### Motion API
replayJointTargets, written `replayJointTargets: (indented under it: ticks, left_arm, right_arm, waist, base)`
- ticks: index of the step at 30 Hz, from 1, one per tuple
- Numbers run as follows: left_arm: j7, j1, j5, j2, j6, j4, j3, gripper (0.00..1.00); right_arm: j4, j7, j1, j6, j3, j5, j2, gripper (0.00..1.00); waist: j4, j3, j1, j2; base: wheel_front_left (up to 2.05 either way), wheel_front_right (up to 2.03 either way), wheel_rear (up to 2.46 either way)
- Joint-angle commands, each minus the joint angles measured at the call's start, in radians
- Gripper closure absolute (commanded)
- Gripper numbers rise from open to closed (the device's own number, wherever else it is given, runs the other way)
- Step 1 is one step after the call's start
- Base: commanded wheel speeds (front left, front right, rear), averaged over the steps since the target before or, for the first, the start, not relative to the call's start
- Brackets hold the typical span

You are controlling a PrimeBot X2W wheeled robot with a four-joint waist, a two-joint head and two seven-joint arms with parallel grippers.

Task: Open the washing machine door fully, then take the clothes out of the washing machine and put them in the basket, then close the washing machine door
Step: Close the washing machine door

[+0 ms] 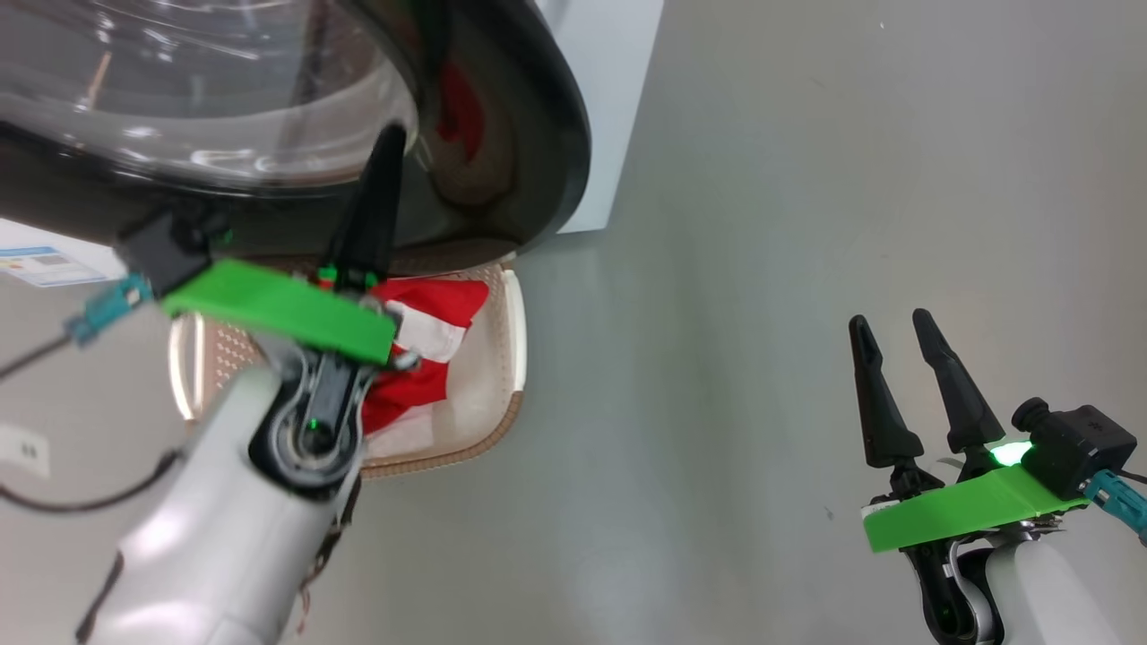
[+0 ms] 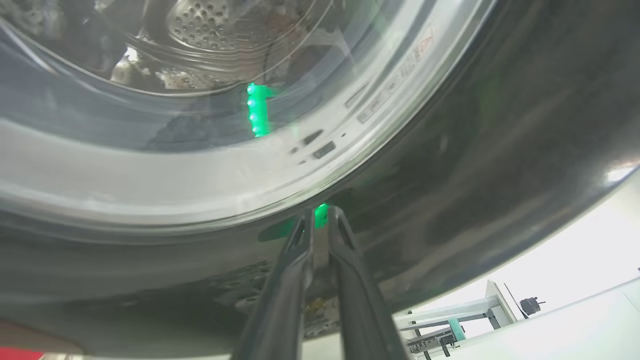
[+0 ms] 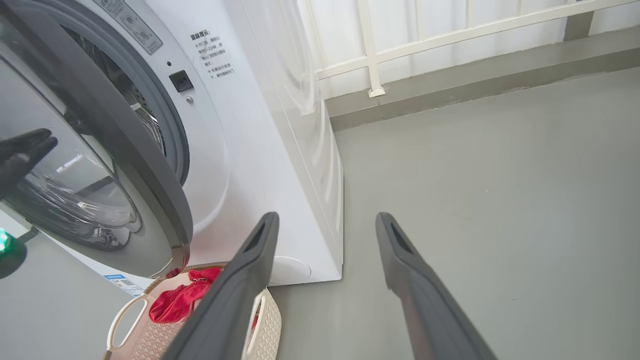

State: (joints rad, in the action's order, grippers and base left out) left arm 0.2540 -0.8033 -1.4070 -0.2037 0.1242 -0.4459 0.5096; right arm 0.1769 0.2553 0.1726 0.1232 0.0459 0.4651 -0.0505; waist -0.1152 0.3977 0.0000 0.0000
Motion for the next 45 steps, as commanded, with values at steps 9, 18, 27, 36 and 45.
replayJointTargets:
  ticks: [9, 18, 27, 36, 45]
  left_arm:
    - [0.008, 0.165, 0.019, -0.016, 0.007, 0.039, -0.094, 0.00]
    - [0.008, 0.345, 0.067, -0.009, 0.007, 0.069, -0.165, 0.00]
    - [0.008, 0.514, 0.138, -0.013, 0.007, 0.103, -0.248, 0.00]
    - [0.008, 0.618, 0.295, -0.038, 0.007, 0.103, -0.326, 0.00]
    - [0.008, 0.679, 0.531, -0.018, 0.007, 0.139, -0.423, 0.00]
  right_arm:
    - [-0.017, 0.006, -0.028, 0.008, 0.000, -0.043, 0.000, 0.00]
    - [-0.014, 0.006, -0.078, 0.008, -0.015, -0.063, -0.004, 0.00]
    - [-0.010, 0.006, -0.134, 0.008, -0.028, -0.068, -0.016, 0.00]
    - [-0.010, 0.006, -0.186, 0.008, -0.041, -0.070, -0.024, 0.00]
    - [-0.009, 0.006, -0.205, 0.008, -0.048, -0.070, -0.027, 0.00]
  waist:
    - [0.059, -0.058, 0.0000, 0.0000]
    - [0.105, -0.118, 0.0000, 0.0000]
    - [0.139, -0.175, 0.0000, 0.0000]
    - [0.160, -0.217, 0.0000, 0.0000]
    - [0.161, -0.232, 0.0000, 0.0000]
  base:
    - [0.00, 0.00, 0.00]
    - [0.00, 0.00, 0.00]
    - [0.00, 0.00, 0.00]
    - [0.00, 0.00, 0.00]
    - [0.00, 0.00, 0.00]
